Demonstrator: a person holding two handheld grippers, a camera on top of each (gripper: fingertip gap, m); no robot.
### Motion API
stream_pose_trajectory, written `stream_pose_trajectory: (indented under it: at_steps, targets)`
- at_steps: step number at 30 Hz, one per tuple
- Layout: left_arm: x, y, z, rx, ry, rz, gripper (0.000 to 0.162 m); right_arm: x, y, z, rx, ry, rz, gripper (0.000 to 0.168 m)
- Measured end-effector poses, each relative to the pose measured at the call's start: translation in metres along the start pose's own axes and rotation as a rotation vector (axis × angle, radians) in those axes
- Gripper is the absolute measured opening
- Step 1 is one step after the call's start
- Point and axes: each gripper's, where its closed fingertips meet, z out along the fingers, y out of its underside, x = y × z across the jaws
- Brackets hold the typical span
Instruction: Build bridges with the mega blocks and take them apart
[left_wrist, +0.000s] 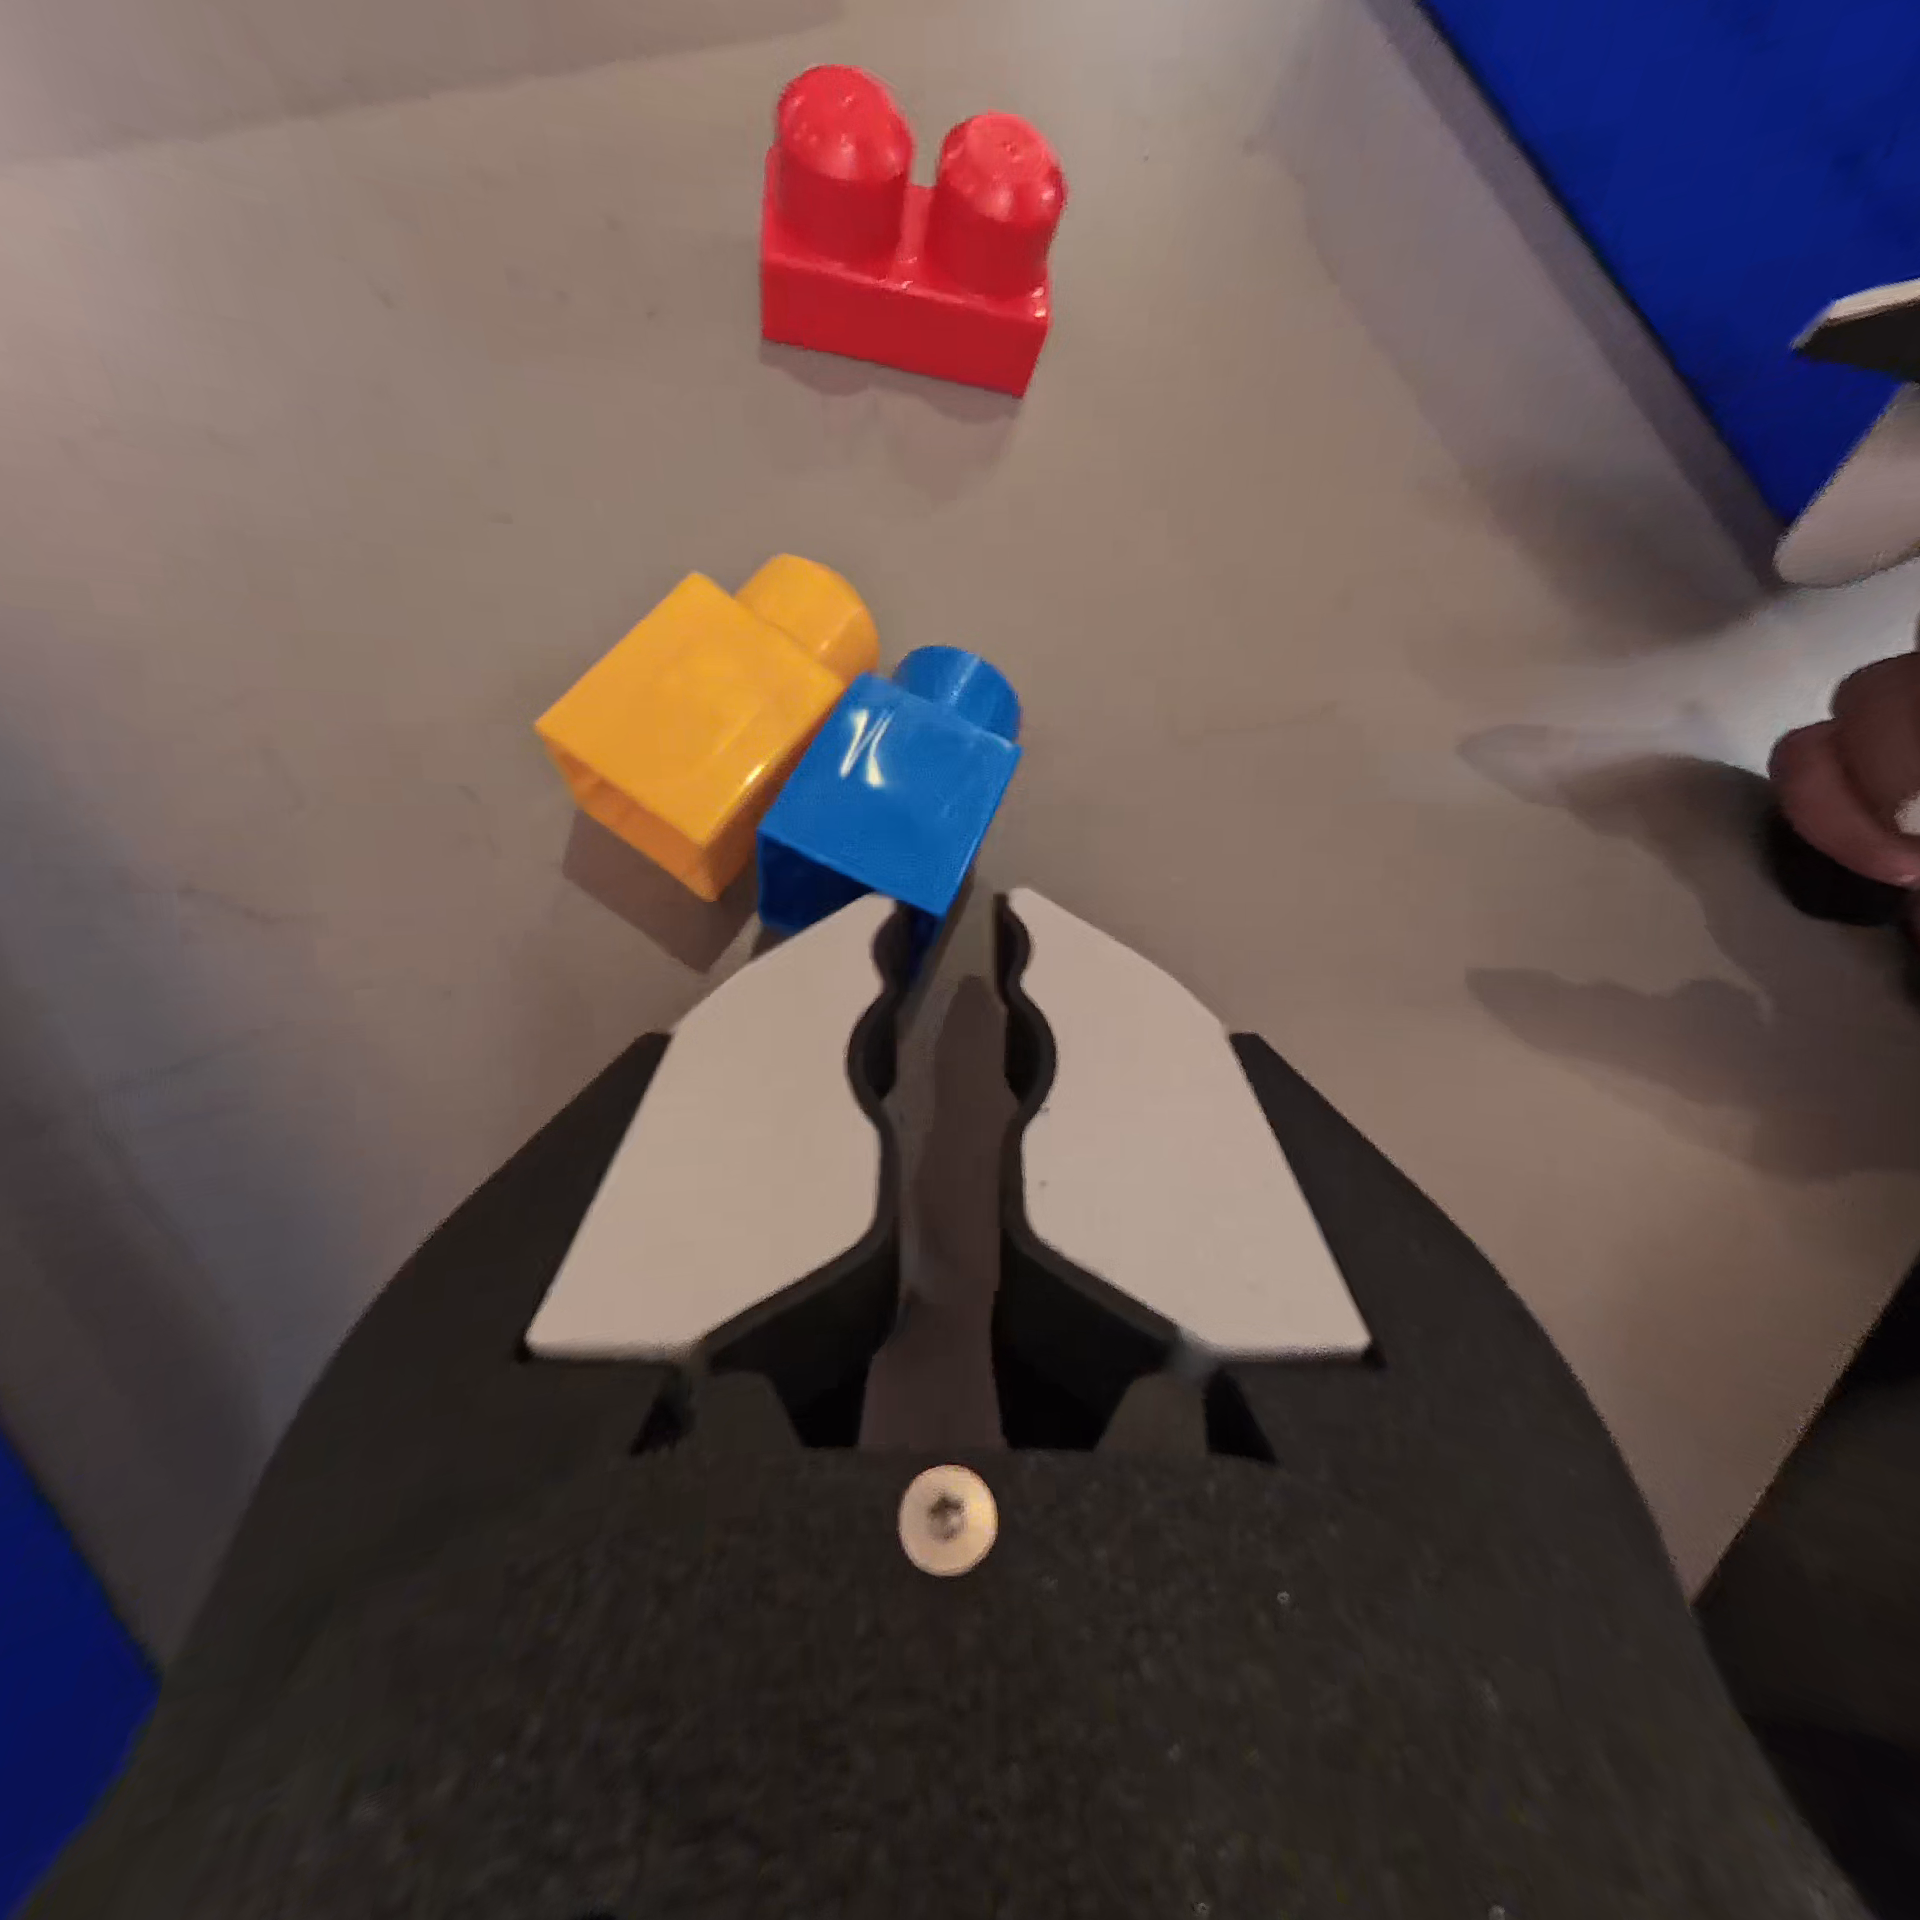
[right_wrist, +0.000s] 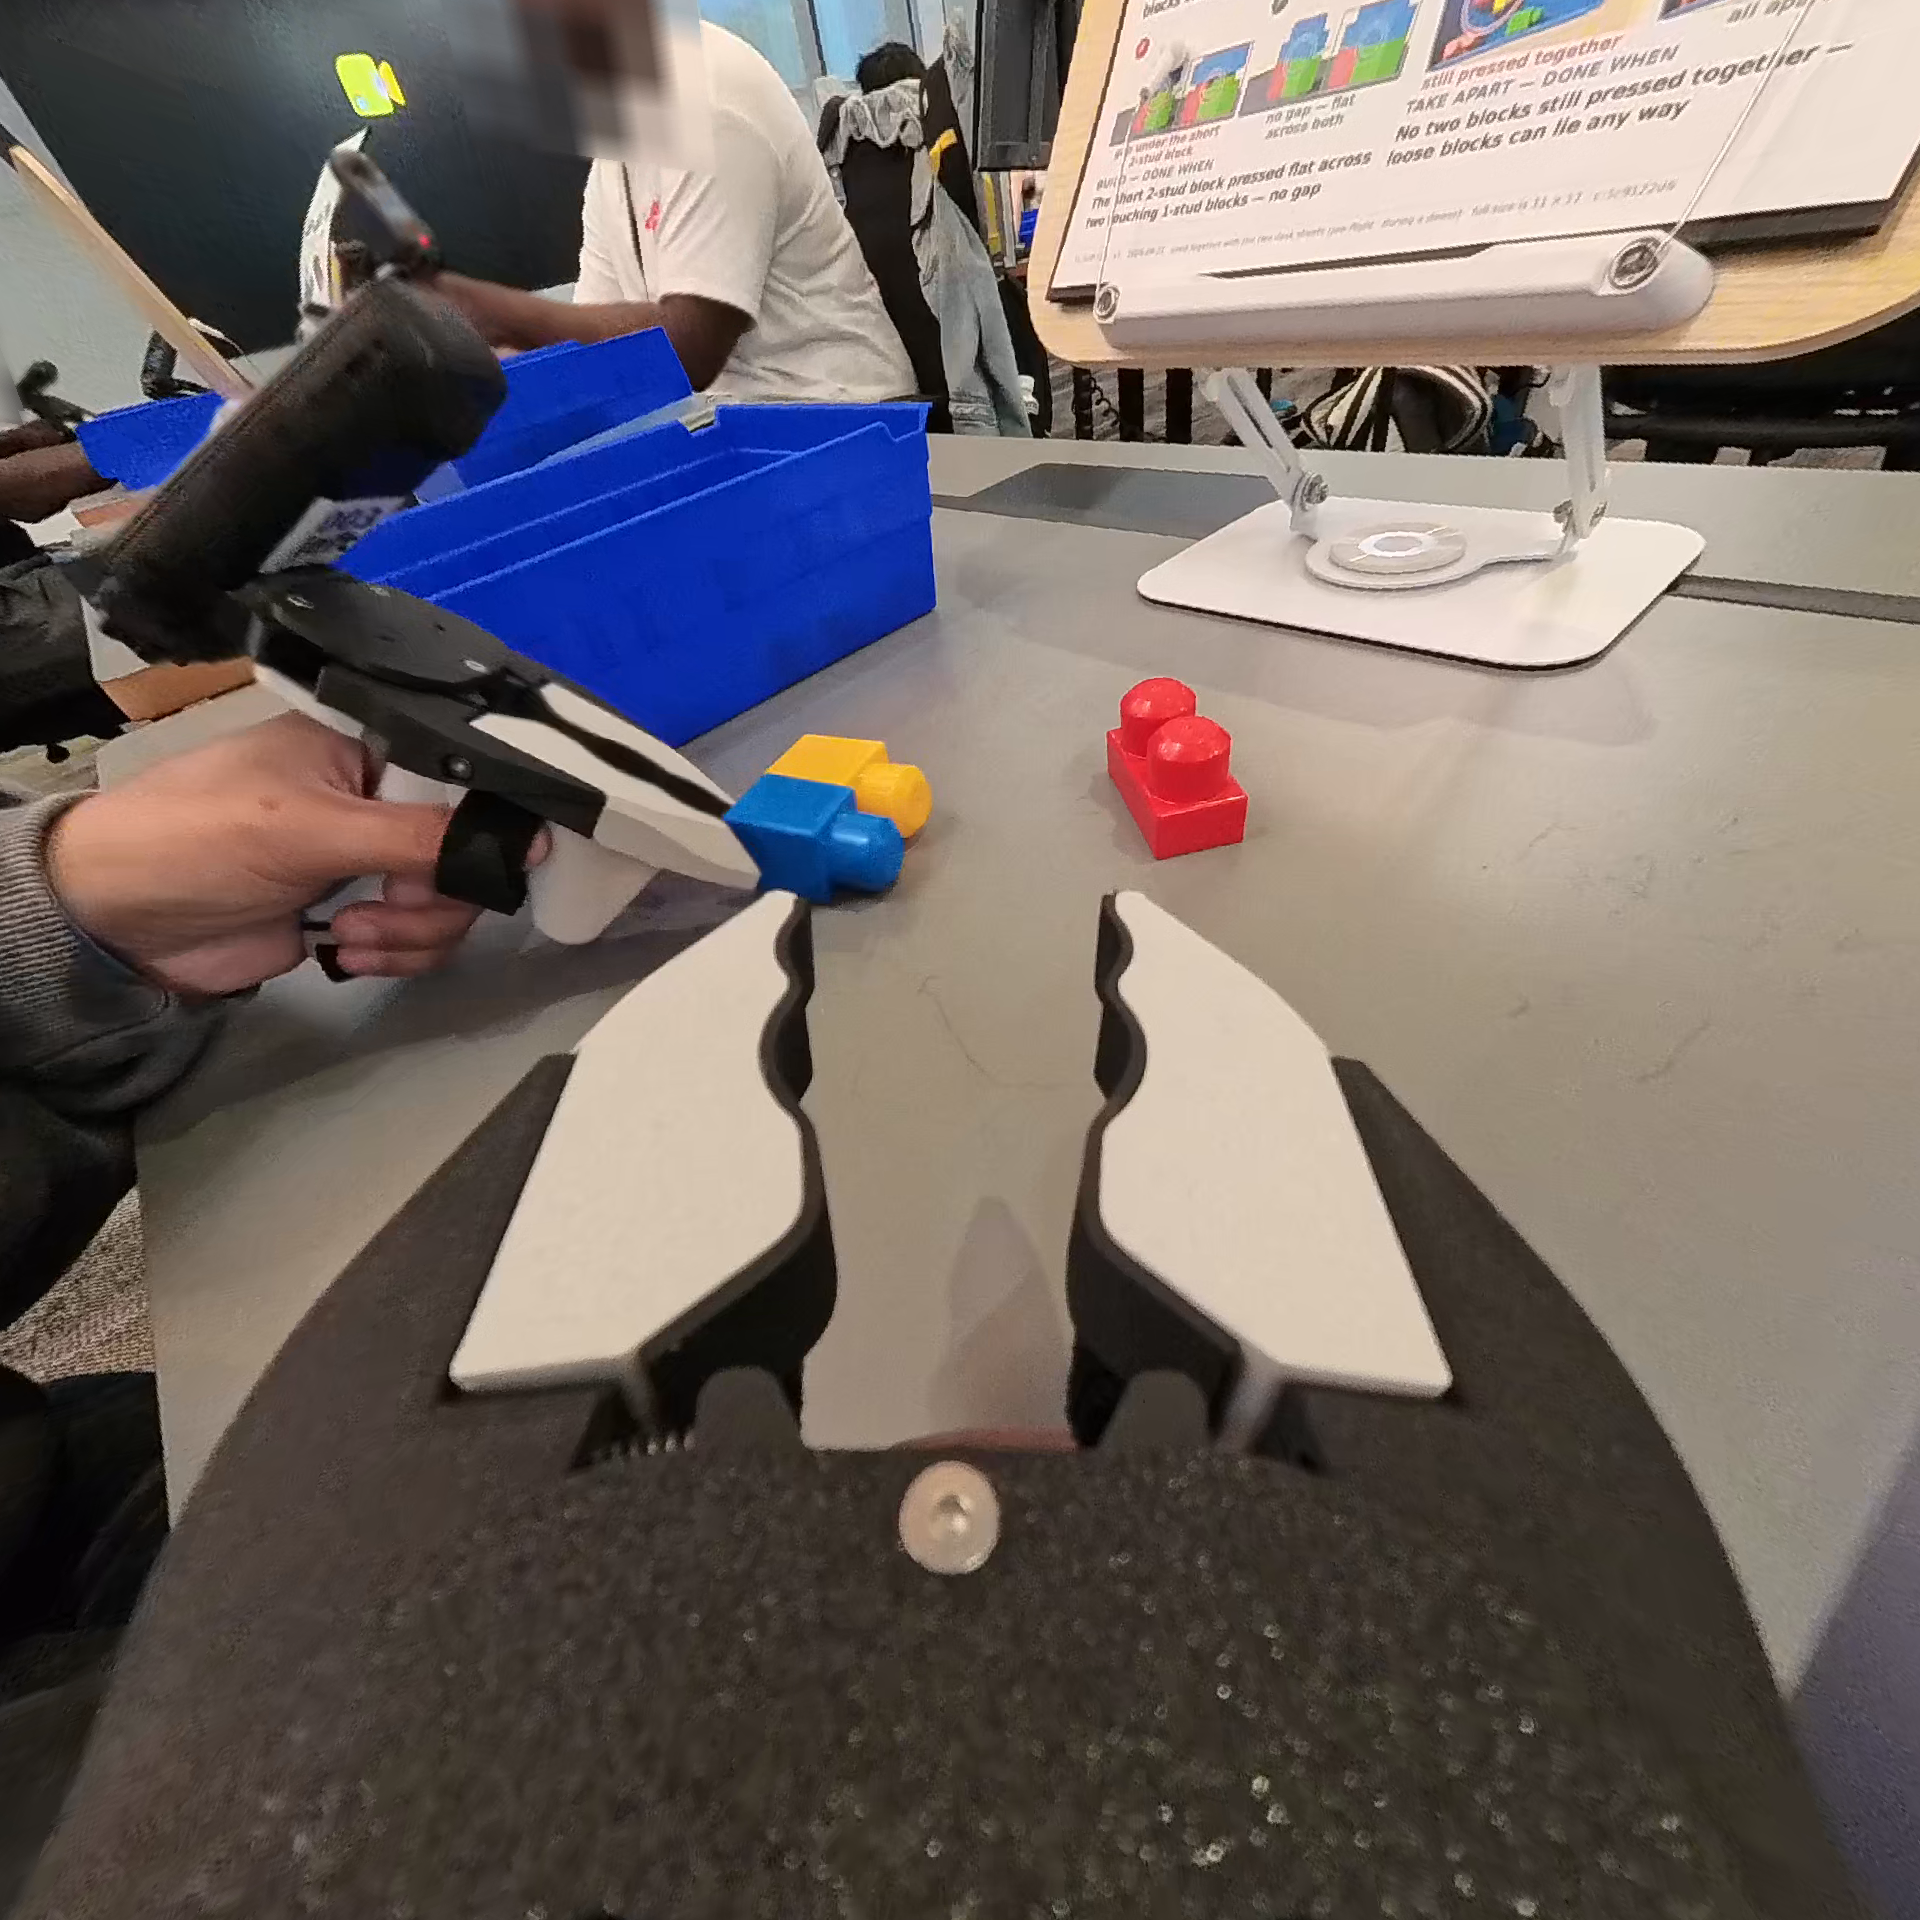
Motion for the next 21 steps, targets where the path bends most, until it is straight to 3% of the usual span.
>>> stream_pose_trajectory:
  at_steps: [1,4,8,10,11,13,21]
  targets:
    - [-0.002,0.002,0.000,-0.005,0.002,-0.022,0.024,0.000,0.000,0.000,0.001,0.000,0.000,0.052]
    - [-0.001,0.005,-0.003,-0.008,0.007,-0.054,0.026,0.000,0.000,0.000,-0.001,-0.002,0.000,0.052]
    - [0.014,0.001,-0.028,-0.006,-0.012,-0.036,0.042,0.000,0.000,0.000,0.001,-0.002,0.001,0.052]
    - [0.018,-0.009,-0.044,-0.009,-0.066,0.052,0.064,0.000,0.000,0.000,0.001,-0.002,0.001,0.052]
    - [0.015,-0.010,-0.047,-0.064,-0.112,0.110,0.081,0.000,0.000,0.000,0.001,-0.003,0.000,0.052]
    - [0.004,-0.010,-0.047,-0.197,-0.199,0.226,0.100,-0.001,0.000,0.000,0.001,-0.004,-0.004,0.052]
    - [-0.033,-0.017,-0.011,-0.482,-0.271,0.509,0.102,-0.002,0.000,0.000,0.003,-0.009,-0.005,0.052]
